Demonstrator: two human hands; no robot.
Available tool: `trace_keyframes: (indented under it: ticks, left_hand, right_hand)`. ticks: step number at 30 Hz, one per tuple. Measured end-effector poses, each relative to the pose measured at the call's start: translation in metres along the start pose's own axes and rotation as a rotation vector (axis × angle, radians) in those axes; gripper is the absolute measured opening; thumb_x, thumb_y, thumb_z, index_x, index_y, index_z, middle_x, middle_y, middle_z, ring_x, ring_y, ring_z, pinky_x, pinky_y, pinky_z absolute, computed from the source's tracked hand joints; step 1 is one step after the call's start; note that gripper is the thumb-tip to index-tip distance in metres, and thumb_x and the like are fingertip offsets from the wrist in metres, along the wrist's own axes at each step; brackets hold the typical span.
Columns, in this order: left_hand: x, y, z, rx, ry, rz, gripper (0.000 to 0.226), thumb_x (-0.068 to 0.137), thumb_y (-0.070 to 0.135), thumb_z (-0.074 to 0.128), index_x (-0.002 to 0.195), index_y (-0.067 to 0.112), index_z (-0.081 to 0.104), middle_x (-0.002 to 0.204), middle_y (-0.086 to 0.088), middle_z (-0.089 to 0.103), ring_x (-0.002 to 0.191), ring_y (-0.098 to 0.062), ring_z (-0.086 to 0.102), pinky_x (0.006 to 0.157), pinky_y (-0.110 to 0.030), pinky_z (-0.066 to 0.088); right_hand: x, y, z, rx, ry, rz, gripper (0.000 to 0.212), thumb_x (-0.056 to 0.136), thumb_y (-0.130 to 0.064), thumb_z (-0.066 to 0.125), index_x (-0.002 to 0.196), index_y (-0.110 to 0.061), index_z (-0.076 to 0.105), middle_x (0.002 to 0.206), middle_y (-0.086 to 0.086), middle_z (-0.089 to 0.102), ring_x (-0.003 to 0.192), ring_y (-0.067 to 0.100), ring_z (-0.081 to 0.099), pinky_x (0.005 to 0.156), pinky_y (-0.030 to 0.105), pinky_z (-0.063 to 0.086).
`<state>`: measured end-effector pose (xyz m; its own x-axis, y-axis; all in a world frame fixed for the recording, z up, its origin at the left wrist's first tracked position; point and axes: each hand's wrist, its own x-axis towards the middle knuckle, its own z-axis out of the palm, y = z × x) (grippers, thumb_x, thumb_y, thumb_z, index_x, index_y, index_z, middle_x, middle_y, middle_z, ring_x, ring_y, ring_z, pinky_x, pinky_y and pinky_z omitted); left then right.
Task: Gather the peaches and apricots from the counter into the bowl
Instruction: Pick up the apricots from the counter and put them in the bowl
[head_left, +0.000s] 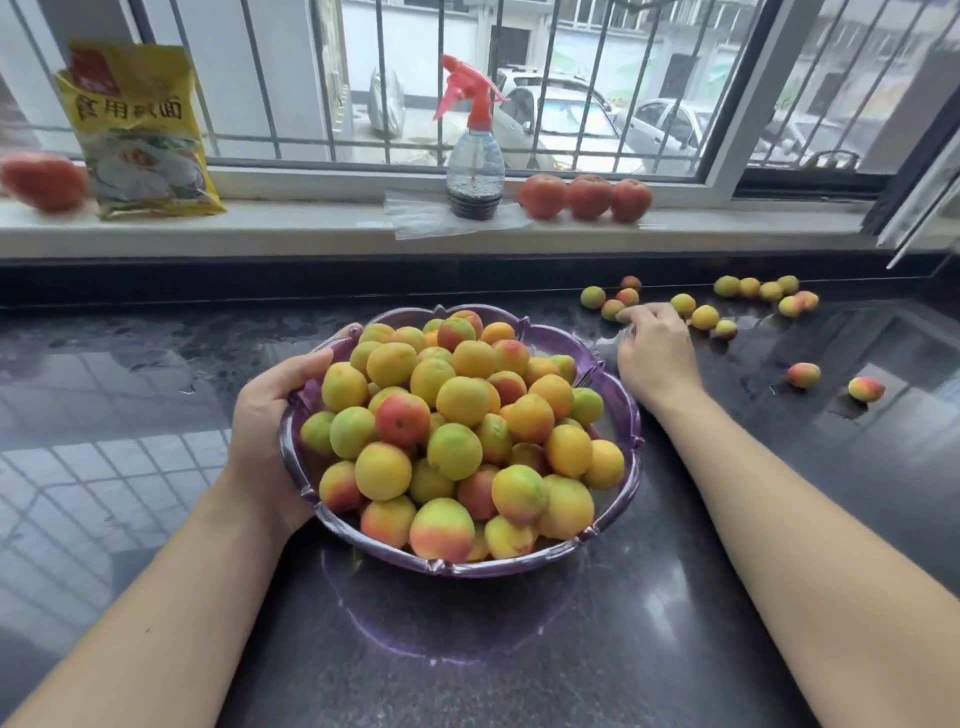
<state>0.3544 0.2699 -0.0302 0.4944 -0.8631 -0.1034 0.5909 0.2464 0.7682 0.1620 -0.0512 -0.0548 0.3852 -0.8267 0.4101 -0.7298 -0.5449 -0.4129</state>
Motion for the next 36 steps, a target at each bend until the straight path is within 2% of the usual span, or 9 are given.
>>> trace_keyframes:
  ticks: [4, 8, 15, 21, 27, 29, 32, 34, 36]
  left_hand:
    - [0.004, 0.002, -0.001, -0.014, 0.017, 0.014, 0.046, 0.109, 0.03, 0.038, 0.113, 0.018, 0.082, 0.12, -0.013, 0.078, 0.102, -0.034, 0.079, 0.08, -0.051, 0.065]
    - [0.005, 0.002, -0.002, -0.021, 0.034, 0.018, 0.042, 0.108, 0.029, 0.041, 0.138, 0.018, 0.067, 0.124, -0.012, 0.077, 0.105, -0.034, 0.078, 0.082, -0.051, 0.065]
    - [0.003, 0.002, 0.002, -0.016, 0.03, 0.042, 0.043, 0.108, 0.028, 0.041, 0.141, 0.016, 0.065, 0.124, -0.013, 0.077, 0.105, -0.034, 0.078, 0.084, -0.053, 0.065]
    - [0.002, 0.001, 0.002, -0.031, 0.008, 0.026, 0.047, 0.108, 0.03, 0.039, 0.108, 0.019, 0.085, 0.123, -0.014, 0.078, 0.105, -0.035, 0.078, 0.082, -0.053, 0.065]
    - [-0.001, 0.002, 0.005, -0.017, 0.006, 0.028, 0.05, 0.108, 0.031, 0.038, 0.102, 0.02, 0.087, 0.12, -0.014, 0.079, 0.102, -0.035, 0.079, 0.079, -0.052, 0.066]
    - [-0.001, 0.002, 0.005, -0.015, 0.014, 0.03, 0.051, 0.108, 0.03, 0.038, 0.1, 0.02, 0.087, 0.117, -0.013, 0.08, 0.099, -0.034, 0.08, 0.075, -0.05, 0.066]
    - [-0.001, 0.003, 0.005, -0.013, 0.043, 0.033, 0.042, 0.107, 0.03, 0.04, 0.119, 0.018, 0.079, 0.121, -0.014, 0.078, 0.101, -0.034, 0.079, 0.078, -0.052, 0.066]
    - [-0.002, 0.003, 0.005, -0.01, 0.054, 0.036, 0.039, 0.107, 0.03, 0.042, 0.124, 0.018, 0.074, 0.122, -0.015, 0.078, 0.101, -0.034, 0.079, 0.08, -0.052, 0.066]
    - [-0.001, 0.003, 0.005, -0.026, 0.045, 0.03, 0.039, 0.106, 0.029, 0.042, 0.122, 0.018, 0.076, 0.122, -0.015, 0.078, 0.1, -0.035, 0.079, 0.078, -0.053, 0.066]
  right_hand:
    - [0.025, -0.009, 0.013, -0.077, -0.098, -0.029, 0.041, 0.101, -0.019, 0.042, 0.137, -0.015, 0.06, 0.151, 0.015, 0.041, 0.132, 0.041, 0.044, 0.113, 0.047, 0.036]
    - [0.034, -0.011, 0.018, -0.133, -0.126, -0.056, 0.042, 0.102, -0.023, 0.039, 0.138, -0.018, 0.057, 0.155, 0.011, 0.035, 0.134, 0.038, 0.042, 0.112, 0.049, 0.037]
    - [0.037, -0.012, 0.022, -0.168, -0.122, -0.012, 0.043, 0.096, -0.019, 0.045, 0.138, -0.015, 0.056, 0.148, 0.015, 0.04, 0.127, 0.041, 0.048, 0.107, 0.049, 0.044]
    - [0.038, -0.01, 0.022, -0.116, -0.034, -0.031, 0.033, 0.095, -0.011, 0.048, 0.126, -0.011, 0.06, 0.129, 0.022, 0.055, 0.116, 0.043, 0.053, 0.097, 0.047, 0.047]
    - [0.035, -0.007, 0.021, -0.076, 0.033, -0.039, 0.029, 0.101, -0.012, 0.048, 0.129, -0.011, 0.058, 0.128, 0.022, 0.057, 0.115, 0.043, 0.055, 0.094, 0.048, 0.047]
    - [0.034, -0.003, 0.02, -0.01, 0.069, -0.044, 0.032, 0.104, -0.016, 0.047, 0.134, -0.014, 0.058, 0.129, 0.02, 0.059, 0.116, 0.042, 0.056, 0.096, 0.048, 0.047]
    - [0.032, 0.003, 0.01, 0.273, 0.073, 0.069, 0.033, 0.104, -0.021, 0.05, 0.134, -0.016, 0.062, 0.131, 0.012, 0.064, 0.119, 0.034, 0.06, 0.104, 0.047, 0.048]
    - [0.03, -0.003, -0.008, 0.489, -0.023, 0.151, 0.03, 0.101, -0.019, 0.056, 0.129, -0.015, 0.066, 0.117, 0.007, 0.069, 0.109, 0.032, 0.066, 0.101, 0.049, 0.052]
    - [0.026, -0.023, -0.039, 0.68, -0.138, 0.119, 0.031, 0.095, -0.013, 0.065, 0.126, -0.015, 0.067, 0.105, 0.005, 0.07, 0.101, 0.032, 0.07, 0.096, 0.048, 0.056]
